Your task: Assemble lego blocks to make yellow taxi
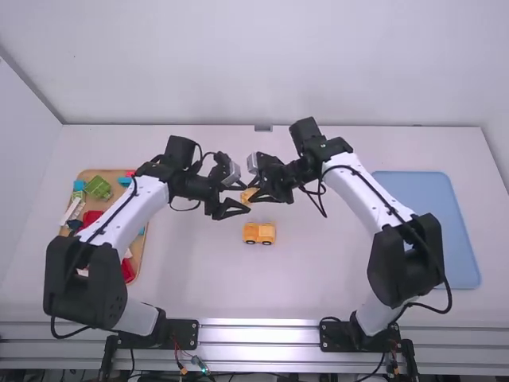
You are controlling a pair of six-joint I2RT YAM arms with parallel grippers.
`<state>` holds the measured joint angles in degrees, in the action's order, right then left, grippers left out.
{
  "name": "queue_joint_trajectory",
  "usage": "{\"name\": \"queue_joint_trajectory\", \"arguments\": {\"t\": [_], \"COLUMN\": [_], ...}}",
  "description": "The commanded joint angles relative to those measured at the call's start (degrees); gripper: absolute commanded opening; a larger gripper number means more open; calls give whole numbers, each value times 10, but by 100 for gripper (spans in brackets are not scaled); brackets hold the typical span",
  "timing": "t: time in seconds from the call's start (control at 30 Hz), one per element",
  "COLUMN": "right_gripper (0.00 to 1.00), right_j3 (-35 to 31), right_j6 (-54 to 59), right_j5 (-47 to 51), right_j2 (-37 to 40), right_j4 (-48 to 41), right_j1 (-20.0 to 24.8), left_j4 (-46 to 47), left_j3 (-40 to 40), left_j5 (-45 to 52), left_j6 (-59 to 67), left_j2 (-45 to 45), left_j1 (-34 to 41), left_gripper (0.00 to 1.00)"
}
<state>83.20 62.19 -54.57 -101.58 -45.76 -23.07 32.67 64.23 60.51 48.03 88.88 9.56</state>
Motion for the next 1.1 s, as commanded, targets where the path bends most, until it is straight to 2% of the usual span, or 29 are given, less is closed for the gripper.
{"name": "queue_joint_trajectory", "arguments": {"t": [0.0, 0.07, 0.47, 0.73, 0.87, 1.07], "right_gripper": [0, 0, 0, 0, 5, 12], "right_j3": [13, 13, 13, 13, 13, 13], "right_j6": [-30, -28, -28, -20, -19, -19], "right_j5": [9, 7, 6, 7, 7, 6], "right_j2": [-3, -3, -3, -3, -3, -3], "right_j4": [4, 3, 3, 3, 3, 4], "right_j1": [1, 5, 6, 1, 2, 3], "left_j4": [0, 1, -10, -12, -12, -12], "left_j3": [14, 14, 14, 14, 14, 14], "left_j5": [-16, -22, -25, -25, -25, -28], "left_j6": [13, 13, 11, 11, 12, 19], "left_j2": [2, 2, 2, 2, 2, 2], "left_j1": [13, 14, 10, 14, 14, 10], "left_gripper": [66, 59, 43, 24, 16, 13]}}
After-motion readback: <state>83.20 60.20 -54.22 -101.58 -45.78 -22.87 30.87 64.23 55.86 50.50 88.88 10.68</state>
